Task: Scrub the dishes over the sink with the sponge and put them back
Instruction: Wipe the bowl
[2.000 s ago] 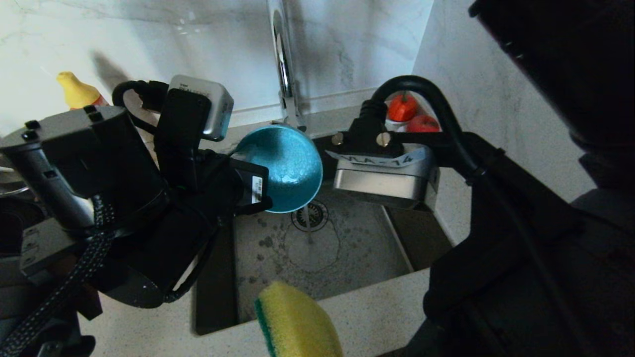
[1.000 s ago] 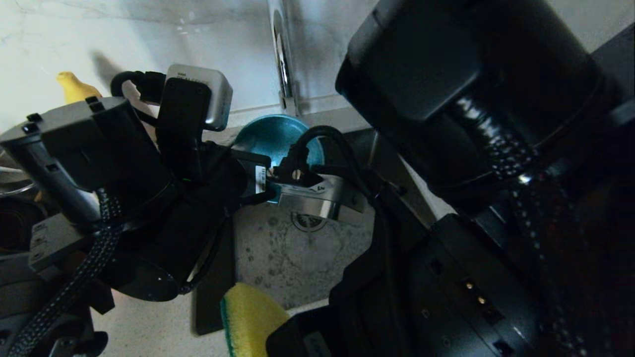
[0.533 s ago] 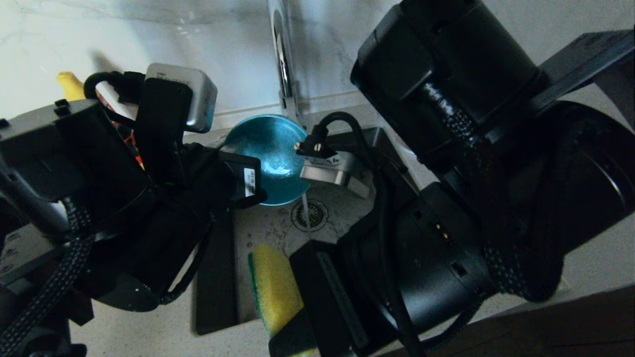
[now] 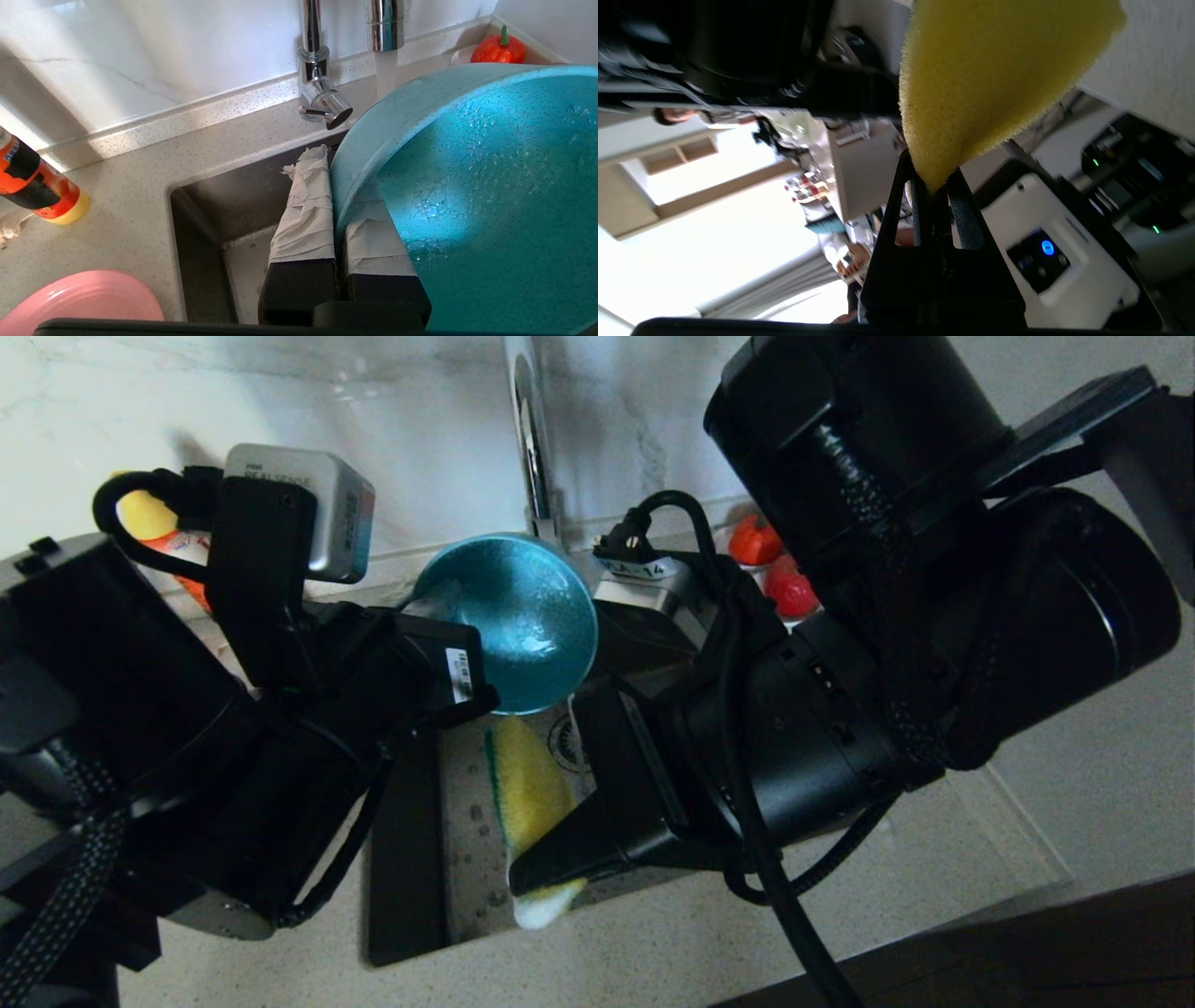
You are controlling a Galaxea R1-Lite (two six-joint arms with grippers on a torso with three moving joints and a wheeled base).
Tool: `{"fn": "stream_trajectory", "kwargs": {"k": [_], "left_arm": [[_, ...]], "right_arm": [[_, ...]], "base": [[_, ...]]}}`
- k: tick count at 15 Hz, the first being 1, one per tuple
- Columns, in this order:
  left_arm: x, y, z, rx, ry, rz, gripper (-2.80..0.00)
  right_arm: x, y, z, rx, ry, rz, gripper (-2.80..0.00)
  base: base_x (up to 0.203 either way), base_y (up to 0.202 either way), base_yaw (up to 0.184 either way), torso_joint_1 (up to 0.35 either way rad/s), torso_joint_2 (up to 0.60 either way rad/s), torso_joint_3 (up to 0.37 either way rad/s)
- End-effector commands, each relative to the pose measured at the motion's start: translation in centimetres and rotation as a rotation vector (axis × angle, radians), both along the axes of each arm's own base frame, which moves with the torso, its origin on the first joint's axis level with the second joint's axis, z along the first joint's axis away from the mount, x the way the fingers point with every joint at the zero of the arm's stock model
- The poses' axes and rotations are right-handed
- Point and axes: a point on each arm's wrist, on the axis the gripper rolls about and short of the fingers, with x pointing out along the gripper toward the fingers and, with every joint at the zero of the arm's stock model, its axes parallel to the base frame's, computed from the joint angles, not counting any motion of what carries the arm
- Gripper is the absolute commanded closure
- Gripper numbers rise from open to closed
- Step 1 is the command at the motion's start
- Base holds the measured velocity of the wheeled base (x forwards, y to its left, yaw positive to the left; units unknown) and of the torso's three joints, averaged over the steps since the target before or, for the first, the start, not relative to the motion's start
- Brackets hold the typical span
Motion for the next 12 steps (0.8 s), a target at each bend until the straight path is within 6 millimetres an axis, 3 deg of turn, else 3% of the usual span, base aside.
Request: {"fn": "stream_trajectory", "kwargs": {"k": [1, 6, 10, 12], "left_arm": [[0.1, -0.1, -0.4, 0.004, 0.005, 0.002, 0.0], [-0.8, 0.5, -0.9, 0.01, 0.012, -0.026, 0.0], [-1.4, 0.6, -0.6, 0.006, -0.004, -0.079, 0.0], [-1.6, 0.4, -0.6, 0.007, -0.003, -0.088, 0.0]], "right_arm": [[0.4, -0.5, 0.4, 0.017, -0.004, -0.018, 0.0], [1.4, -1.5, 1.1, 0.059, -0.035, -0.062, 0.0], [3.7, -2.7, 0.9, 0.064, -0.037, -0.136, 0.0], [3.6, -2.9, 1.5, 0.103, -0.045, -0.118, 0.0]], "base": [[0.0, 0.0, 0.0, 0.0, 0.0, 0.0], [0.0, 0.0, 0.0, 0.0, 0.0, 0.0], [0.0, 0.0, 0.0, 0.0, 0.0, 0.0], [0.0, 0.0, 0.0, 0.0, 0.0, 0.0]]}}
